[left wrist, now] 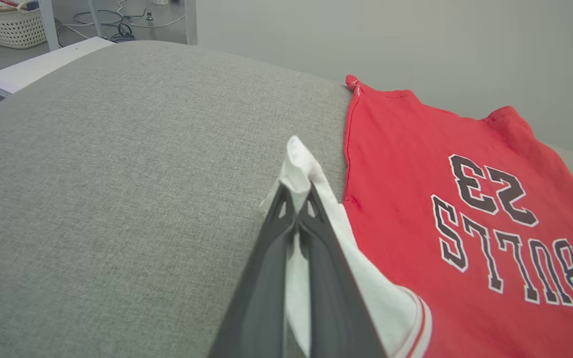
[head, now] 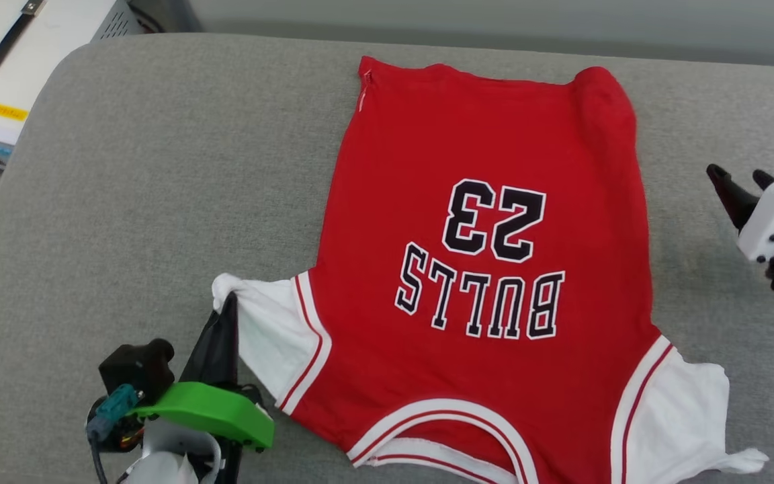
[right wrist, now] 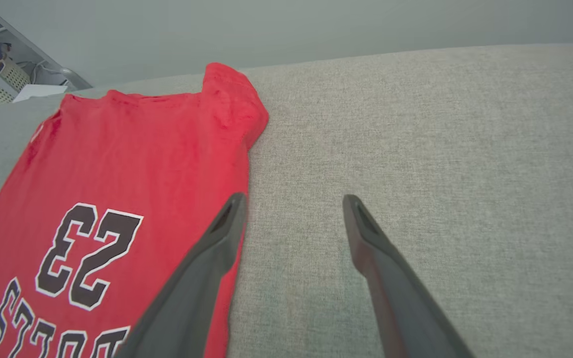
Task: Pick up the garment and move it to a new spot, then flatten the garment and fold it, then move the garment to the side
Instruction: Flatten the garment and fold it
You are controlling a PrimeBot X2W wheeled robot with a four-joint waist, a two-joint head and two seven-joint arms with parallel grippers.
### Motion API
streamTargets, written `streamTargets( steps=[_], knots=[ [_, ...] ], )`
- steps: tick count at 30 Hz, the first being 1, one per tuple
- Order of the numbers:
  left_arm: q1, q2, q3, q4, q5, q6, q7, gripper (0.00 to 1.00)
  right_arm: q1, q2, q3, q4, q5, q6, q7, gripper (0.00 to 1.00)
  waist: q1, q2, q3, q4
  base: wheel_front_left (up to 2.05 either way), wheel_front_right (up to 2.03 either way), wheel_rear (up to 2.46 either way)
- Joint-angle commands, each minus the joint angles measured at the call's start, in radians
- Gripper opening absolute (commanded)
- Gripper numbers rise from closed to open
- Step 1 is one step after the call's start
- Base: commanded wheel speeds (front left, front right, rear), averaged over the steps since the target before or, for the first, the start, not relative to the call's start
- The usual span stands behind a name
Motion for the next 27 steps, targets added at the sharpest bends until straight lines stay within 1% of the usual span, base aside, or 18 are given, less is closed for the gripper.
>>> streamTargets(
  steps=[1,4,8,13,19,22,26,27],
  knots=[
    [-0.031,-0.01,-0.01,-0.005,0.009,-0.01,-0.007,0.0,-0.051,-0.012,0.011,0.032,0.006,-0.001,0.024,1.0,-0.0001,-0.0001,0.065,0.08,0.0,0.0,0.0],
    [-0.08,-0.03,-0.036,-0.007,0.021,-0.032,-0.012,0.0,-0.167,-0.043,0.035,0.114,-0.004,-0.001,0.077,1.0,-0.0001,-0.0001,0.112,0.124,0.0,0.0,0.0],
    [-0.145,-0.056,-0.064,-0.002,0.038,-0.065,-0.023,0.0,-0.299,-0.083,0.068,0.192,-0.022,-0.001,0.136,1.0,-0.0001,-0.0001,0.179,0.174,0.0,0.0,0.0],
    [-0.205,-0.088,-0.075,0.01,0.051,-0.097,-0.037,0.0,-0.427,-0.112,0.11,0.268,-0.047,-0.001,0.183,1.0,-0.0001,-0.0001,0.252,0.215,0.0,0.0,0.0],
    [-0.233,-0.119,-0.07,0.016,0.065,-0.125,-0.046,0.0,-0.483,-0.133,0.173,0.339,-0.05,-0.001,0.219,1.0,-0.0001,-0.0001,0.305,0.241,0.0,0.0,0.0],
    [-0.234,-0.128,-0.062,0.024,0.072,-0.136,-0.048,0.0,-0.465,-0.135,0.211,0.398,-0.036,-0.001,0.309,1.0,-0.0001,-0.0001,0.313,0.244,0.0,0.0,0.0],
    [-0.236,-0.137,-0.049,0.037,0.083,-0.149,-0.049,0.0,-0.439,-0.137,0.223,0.452,-0.009,-0.001,0.403,0.99,-0.0001,-0.0001,0.317,0.246,0.0,0.0,0.0],
    [-0.236,-0.14,-0.046,0.04,0.086,-0.153,-0.049,0.0,-0.436,-0.137,0.221,0.462,-0.003,-0.001,0.42,0.48,-0.0001,-0.0001,0.315,0.246,0.0,0.0,0.0]
  ],
)
